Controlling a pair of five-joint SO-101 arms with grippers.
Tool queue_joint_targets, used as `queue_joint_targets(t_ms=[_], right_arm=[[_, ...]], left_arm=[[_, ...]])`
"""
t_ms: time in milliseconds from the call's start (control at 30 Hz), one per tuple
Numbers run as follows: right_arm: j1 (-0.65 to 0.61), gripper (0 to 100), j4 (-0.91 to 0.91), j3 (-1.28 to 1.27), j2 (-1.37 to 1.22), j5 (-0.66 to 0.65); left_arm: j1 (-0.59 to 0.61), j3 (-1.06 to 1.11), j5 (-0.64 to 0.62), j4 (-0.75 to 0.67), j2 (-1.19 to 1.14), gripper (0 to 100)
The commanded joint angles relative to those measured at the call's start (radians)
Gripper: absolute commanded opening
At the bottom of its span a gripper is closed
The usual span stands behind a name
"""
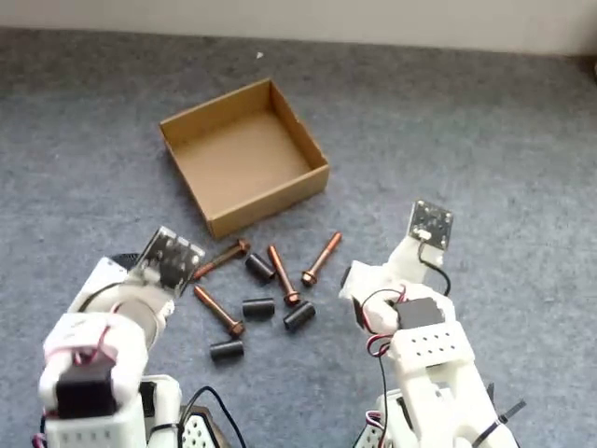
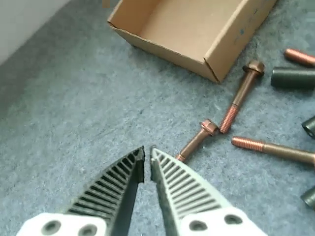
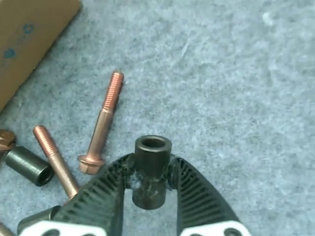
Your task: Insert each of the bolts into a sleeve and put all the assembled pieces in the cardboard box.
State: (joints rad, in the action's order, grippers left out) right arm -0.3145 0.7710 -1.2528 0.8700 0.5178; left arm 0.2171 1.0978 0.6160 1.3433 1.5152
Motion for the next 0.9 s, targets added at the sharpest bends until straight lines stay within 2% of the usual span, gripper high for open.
queue_joint_targets(t_ms=[0, 100, 200, 300, 567, 867], right_arm=[[0.041, 0.5, -0.024, 0.013, 0.03, -0.011], [0.07, 0.5, -0.024, 0.013, 0.03, -0.011], [0.096, 0.5, -0.024, 0.013, 0.03, -0.011], [0.116, 0.5, -0.024, 0.013, 0.03, -0.011], [0.122, 0.5, -0.024, 0.013, 0.03, -0.011], [0.122, 0.5, -0.024, 0.012, 0.03, -0.011]], left_arm=[[-0.061, -0.111, 0.094, 0.005, -0.274, 19], [-0.114, -0.14, 0.201, -0.003, -0.398, 24], [-0.186, -0.148, 0.365, -0.005, -0.492, 22], [-0.263, -0.143, 0.473, -0.015, -0.568, 21], [-0.358, -0.142, 0.551, -0.187, -0.785, 21], [-0.361, -0.148, 0.698, -0.232, -1.017, 21]])
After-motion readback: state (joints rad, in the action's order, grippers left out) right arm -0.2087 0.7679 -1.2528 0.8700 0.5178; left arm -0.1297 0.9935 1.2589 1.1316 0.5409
